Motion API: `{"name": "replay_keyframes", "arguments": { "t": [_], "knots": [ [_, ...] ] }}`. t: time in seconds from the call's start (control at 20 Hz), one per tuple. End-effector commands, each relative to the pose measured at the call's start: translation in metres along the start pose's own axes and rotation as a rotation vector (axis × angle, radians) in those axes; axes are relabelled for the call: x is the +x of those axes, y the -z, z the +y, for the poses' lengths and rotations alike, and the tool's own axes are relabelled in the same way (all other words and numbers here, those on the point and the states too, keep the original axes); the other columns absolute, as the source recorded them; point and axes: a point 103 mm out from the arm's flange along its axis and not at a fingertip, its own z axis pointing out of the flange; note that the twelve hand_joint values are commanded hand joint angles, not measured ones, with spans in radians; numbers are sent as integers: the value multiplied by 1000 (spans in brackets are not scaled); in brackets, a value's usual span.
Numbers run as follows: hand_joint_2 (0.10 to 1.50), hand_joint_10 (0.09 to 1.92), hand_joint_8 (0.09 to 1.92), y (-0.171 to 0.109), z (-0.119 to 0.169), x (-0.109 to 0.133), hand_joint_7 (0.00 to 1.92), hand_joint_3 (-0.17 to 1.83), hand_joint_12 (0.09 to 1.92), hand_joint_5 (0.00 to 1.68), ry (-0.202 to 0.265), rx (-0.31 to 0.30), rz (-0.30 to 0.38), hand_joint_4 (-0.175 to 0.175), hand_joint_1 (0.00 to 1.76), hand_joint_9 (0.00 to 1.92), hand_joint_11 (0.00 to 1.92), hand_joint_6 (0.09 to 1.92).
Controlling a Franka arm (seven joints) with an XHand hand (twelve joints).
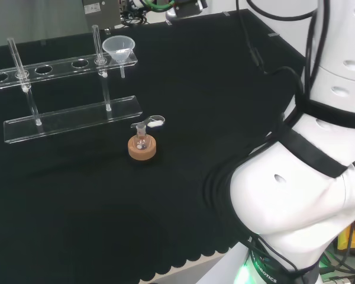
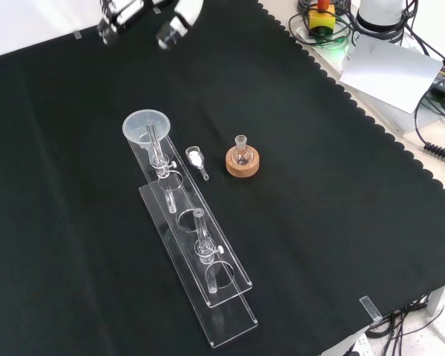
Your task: Pick up the funnel from the transparent funnel stand.
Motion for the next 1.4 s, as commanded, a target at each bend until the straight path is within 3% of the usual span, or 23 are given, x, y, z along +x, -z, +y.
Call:
{"name": "replay_keyframes", "arguments": {
  "t": [0.05, 0.25, 0.4, 0.65, 0.95, 1.1, 1.25, 1.4],
  "knots": [
    [1174, 652, 482, -14, 20, 19, 6, 263, 1342, 214, 47, 38, -47, -24, 116, 126, 0, 87],
    [1098, 699, 556, -18, 25, 26, 28, 222, 1383, 216, 46, 45, -68, -28, 261, 162, 6, 87],
    [1025, 758, 662, -21, 30, 30, 54, 195, 1445, 240, 51, 89, -61, -34, 424, 245, 95, 87],
    [972, 770, 700, -27, 36, 34, 8, 188, 1455, 230, 58, 148, -57, -22, 486, 291, 207, 87],
    [871, 813, 433, -31, 42, 43, 0, 166, 1513, 120, 76, 220, -67, 3, 466, 142, 233, 87],
    [815, 852, 249, -32, 45, 48, 0, 151, 1541, 56, 91, 290, -92, 14, 465, 43, 240, 87],
    [768, 832, 87, -32, 46, 51, 0, 129, 1558, 6, 99, 277, -107, 32, 479, 4, 267, 87],
    [761, 883, 87, -33, 45, 55, 2, 124, 1554, 1, 108, 264, -118, 36, 509, 3, 308, 87]
  ]
}}
